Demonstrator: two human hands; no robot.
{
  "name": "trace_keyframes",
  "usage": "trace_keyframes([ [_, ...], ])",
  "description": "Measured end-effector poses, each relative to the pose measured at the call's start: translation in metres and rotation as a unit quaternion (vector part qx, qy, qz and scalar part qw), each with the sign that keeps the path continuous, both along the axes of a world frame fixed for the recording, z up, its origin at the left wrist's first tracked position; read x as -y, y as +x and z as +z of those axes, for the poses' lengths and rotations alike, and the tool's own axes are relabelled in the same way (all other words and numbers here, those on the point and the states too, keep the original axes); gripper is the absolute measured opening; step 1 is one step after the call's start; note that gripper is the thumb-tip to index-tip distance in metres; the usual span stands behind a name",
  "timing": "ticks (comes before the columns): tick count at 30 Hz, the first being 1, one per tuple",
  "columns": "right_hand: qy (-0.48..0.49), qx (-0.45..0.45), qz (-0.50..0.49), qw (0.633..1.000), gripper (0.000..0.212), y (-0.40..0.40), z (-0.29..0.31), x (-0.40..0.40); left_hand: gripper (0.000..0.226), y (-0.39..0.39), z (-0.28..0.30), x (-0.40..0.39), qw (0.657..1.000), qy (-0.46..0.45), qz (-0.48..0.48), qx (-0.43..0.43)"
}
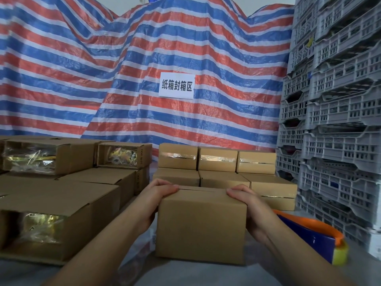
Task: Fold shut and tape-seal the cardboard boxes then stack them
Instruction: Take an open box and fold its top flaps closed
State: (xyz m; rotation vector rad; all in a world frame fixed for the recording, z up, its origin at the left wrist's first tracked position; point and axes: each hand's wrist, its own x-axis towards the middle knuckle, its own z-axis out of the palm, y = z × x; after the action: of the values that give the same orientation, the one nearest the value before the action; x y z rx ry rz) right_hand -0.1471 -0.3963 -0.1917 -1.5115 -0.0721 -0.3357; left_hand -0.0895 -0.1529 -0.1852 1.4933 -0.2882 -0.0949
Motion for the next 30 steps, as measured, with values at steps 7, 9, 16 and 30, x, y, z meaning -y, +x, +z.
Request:
trace_keyframes([
  [7,0.010,0.000,-0.019,1.000,0.019,0.000,-0.003,-0.001,0.053,-0.015,0.037,0.005,0.967,0.169,0.072,0.175],
  [9,0.012,0.000,-0.023,1.000,0.017,0.000,-0.002,-0.002,0.064,-0.026,0.050,0.019,0.928,0.224,0.105,0.278],
  [16,0.014,0.015,-0.016,1.000,0.016,-0.001,-0.001,-0.001,0.100,-0.046,0.064,0.066,0.714,0.593,-0.004,0.372],
  [30,-0.183,0.018,-0.082,0.979,0.027,-0.009,0.026,-0.001,0.083,-0.048,0.036,0.064,0.683,0.648,-0.003,0.337],
])
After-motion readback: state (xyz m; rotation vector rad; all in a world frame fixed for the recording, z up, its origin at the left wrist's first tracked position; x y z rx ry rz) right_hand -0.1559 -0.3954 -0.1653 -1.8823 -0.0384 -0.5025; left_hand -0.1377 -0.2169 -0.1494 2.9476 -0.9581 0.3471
